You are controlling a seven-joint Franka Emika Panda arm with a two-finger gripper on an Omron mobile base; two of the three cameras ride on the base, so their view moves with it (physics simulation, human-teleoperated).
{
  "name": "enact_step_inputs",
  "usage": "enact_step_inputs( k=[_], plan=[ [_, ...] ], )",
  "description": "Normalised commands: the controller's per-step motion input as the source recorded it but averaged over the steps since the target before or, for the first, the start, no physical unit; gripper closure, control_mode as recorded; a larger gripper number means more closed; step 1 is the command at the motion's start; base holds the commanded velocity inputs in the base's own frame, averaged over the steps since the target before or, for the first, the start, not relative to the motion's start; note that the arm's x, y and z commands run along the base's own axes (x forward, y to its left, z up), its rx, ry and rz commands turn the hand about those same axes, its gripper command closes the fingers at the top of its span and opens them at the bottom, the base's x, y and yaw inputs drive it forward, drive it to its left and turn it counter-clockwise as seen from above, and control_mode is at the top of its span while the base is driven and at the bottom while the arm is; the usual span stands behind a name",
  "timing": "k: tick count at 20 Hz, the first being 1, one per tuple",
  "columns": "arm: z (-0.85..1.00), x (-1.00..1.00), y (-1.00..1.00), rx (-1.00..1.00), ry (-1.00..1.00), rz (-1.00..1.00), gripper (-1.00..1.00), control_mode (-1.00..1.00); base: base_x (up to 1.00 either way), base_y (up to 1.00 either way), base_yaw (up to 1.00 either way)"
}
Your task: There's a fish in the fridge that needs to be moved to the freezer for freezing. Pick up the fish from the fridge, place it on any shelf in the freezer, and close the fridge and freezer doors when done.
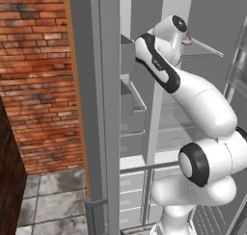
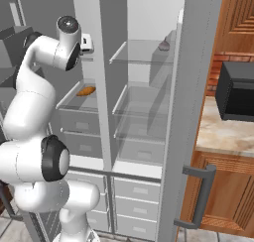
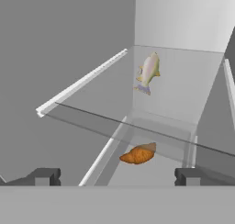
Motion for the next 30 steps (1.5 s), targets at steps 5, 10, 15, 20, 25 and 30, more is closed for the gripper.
enact_step_inputs(
  k=[5,10,15,20,25,30],
  plan=[
    [0.09,-0.99,-0.64,-0.03,0.0,-0.01,-1.0,-1.0,0.0,0.0,0.0],
    [0.0,-0.9,-0.6,-0.04,0.06,-0.15,-1.0,-1.0,0.0,0.0,0.0],
    [0.0,-0.61,-0.42,-0.01,0.06,-0.39,-1.0,-1.0,0.0,0.0,0.0],
    [0.0,-0.6,-0.34,0.0,0.05,-0.34,-1.0,-1.0,0.0,0.0,0.0],
    [0.0,-0.67,-0.05,0.0,0.07,-0.03,-1.0,-1.0,0.0,0.0,0.0],
    [0.01,-0.6,0.0,0.0,0.0,0.05,-1.0,-1.0,0.0,0.0,0.0]
  ],
)
